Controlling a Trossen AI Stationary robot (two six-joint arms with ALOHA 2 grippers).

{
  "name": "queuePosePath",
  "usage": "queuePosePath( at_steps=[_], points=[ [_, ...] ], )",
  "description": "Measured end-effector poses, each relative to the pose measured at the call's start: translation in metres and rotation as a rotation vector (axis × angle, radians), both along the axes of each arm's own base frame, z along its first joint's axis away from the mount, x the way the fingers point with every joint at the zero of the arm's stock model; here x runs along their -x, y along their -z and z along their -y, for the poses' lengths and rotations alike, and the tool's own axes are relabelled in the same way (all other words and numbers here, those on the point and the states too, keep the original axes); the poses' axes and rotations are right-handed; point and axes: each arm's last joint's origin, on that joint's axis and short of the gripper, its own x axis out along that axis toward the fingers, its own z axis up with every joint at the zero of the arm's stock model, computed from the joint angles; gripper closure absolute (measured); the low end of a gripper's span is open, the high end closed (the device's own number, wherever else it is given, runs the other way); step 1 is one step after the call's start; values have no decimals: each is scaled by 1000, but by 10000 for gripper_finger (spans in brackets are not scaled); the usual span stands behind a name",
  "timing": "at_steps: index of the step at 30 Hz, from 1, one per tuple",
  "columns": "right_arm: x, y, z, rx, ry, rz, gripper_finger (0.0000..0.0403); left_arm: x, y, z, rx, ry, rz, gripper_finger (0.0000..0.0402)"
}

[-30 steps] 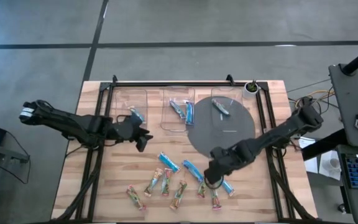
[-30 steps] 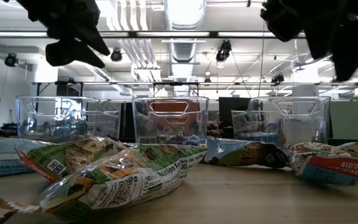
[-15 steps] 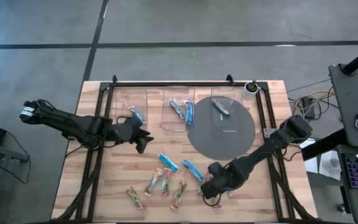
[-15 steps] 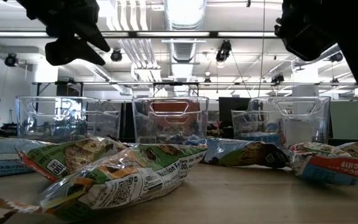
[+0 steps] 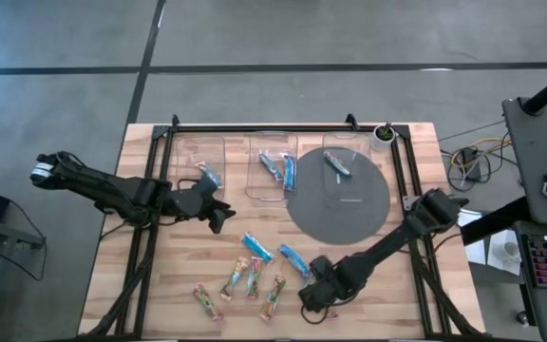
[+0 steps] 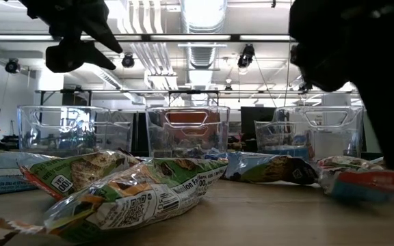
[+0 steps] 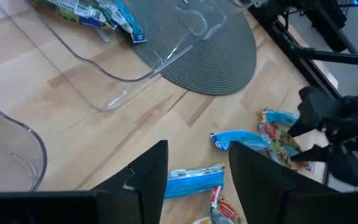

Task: Pick and place Granola Bars by type
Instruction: Put the red granola bar into the right transparent container

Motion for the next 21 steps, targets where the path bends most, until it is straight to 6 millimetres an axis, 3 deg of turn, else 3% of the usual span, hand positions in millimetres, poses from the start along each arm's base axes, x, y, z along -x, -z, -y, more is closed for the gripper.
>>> queuePosePath(
  at_steps=[7, 14, 18, 21],
  points=[
    [-8, 11, -16, 52, 8, -71, 193, 1, 5, 1, -17, 13, -20, 248],
    [-5, 8, -18, 91, 64, -164, 280, 2, 11, 3, -69, 66, -46, 248],
    [0, -1, -13, 111, 129, -170, 341, 3, 12, 6, -121, 117, -56, 248],
    [1, -25, -9, 135, 218, -61, 373, 4, 15, 6, -150, 138, -69, 248]
  ],
)
